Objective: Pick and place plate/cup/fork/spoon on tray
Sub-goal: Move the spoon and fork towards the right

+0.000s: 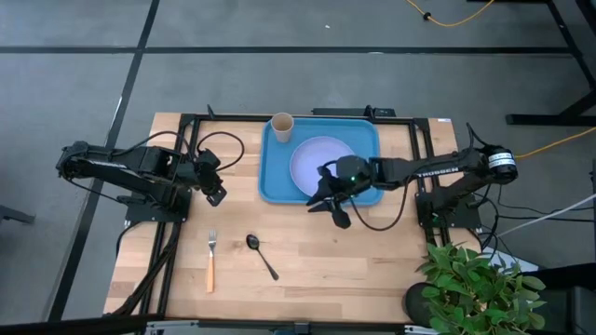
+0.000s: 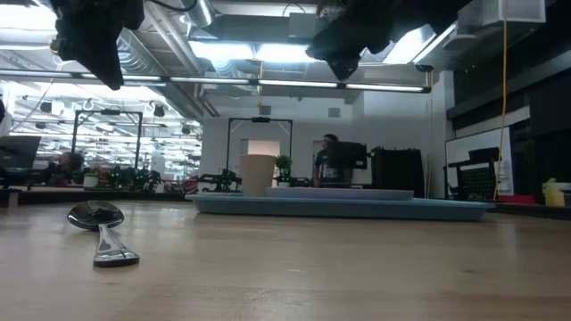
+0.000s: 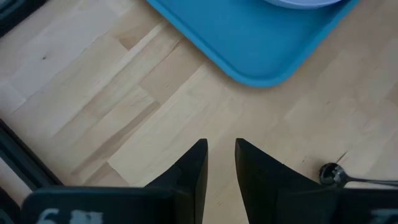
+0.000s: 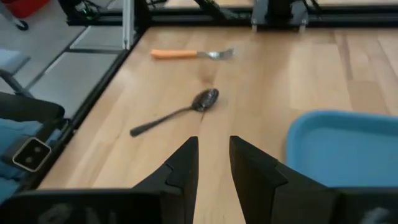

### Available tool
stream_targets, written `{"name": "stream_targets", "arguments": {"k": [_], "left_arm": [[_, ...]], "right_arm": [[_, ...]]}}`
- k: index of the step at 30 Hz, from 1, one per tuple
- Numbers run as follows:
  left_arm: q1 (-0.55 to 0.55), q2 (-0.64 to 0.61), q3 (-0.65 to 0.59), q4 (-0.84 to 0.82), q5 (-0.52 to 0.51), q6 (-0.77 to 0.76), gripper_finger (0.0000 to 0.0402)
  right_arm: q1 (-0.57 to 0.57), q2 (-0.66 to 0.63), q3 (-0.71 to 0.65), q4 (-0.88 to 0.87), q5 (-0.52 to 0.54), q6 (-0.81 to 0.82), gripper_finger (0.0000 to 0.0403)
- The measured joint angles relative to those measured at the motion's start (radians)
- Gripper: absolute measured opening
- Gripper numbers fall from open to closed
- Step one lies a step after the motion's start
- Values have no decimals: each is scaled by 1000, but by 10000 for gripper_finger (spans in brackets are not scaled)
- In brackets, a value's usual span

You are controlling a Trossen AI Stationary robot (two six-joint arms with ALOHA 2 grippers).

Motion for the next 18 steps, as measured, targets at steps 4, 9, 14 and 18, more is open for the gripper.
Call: {"name": "stream_targets", "arguments": {"k": [4,9,14,18], "left_arm": [[0,0,0,18,-5,-4,75],[-18,7,-21,28,18,-156,75],[-89,9,-126,136,149,-227,75],[-182,31,-192,180,368,-341,75]], "right_arm": [[10,0,0,-40,10,-1,95],[16,1,0,-54,10,0,95],[15,1,0,-60,10,3,95],[15,1,0,-74,10,-1,95]]}}
